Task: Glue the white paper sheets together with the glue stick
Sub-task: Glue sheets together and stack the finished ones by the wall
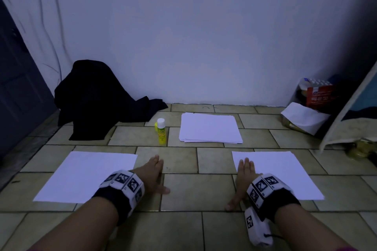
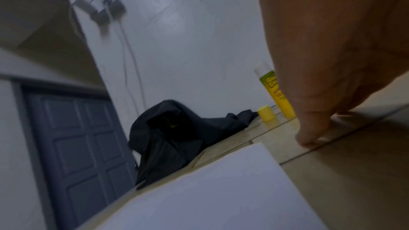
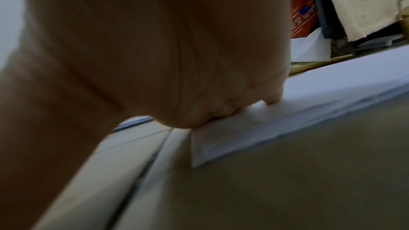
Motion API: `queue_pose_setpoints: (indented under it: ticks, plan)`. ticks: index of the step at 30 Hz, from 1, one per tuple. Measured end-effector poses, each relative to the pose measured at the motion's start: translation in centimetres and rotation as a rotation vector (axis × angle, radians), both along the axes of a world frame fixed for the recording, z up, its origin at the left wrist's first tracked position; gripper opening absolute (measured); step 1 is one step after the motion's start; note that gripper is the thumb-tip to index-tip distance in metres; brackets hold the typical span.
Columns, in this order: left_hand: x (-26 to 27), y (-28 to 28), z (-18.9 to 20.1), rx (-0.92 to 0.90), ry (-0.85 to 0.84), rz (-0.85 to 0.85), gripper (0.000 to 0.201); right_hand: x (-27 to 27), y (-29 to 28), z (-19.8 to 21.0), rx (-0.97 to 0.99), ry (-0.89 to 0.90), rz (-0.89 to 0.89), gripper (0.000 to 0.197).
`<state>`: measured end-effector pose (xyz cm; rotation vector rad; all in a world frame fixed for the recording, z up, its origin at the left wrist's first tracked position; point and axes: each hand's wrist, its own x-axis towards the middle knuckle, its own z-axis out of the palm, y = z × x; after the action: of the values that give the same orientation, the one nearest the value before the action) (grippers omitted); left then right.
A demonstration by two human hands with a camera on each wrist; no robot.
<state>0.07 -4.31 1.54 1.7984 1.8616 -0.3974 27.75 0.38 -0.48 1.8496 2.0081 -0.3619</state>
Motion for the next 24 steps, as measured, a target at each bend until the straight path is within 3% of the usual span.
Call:
queue_pose_setpoints:
  ticks: [4,9,17,24]
  plan:
    - [-3.3,-1.0,0.9,0.098,-0.007,0.049,0.111,0.1,0.1,0.1,0.008,0.019,0.008,0.15]
    - [-7.9,-2.6,0.8,0.066,0.254,0.221,0.139,0.2,0.1,0.2,-0.016,-0.009,0.017,0.151]
    - [-9.9,-3.2,0.3,0.117,0.229,0.251,0.113,-0.1,-0.4,0.8,0.004,-0.041,0.026,0.149]
    - [-10.0,-3.2,0.4,0.107,0.211,0.265,0.11,-0.3,-0.6,0.9,0.032,-0.049,0.026,0.145]
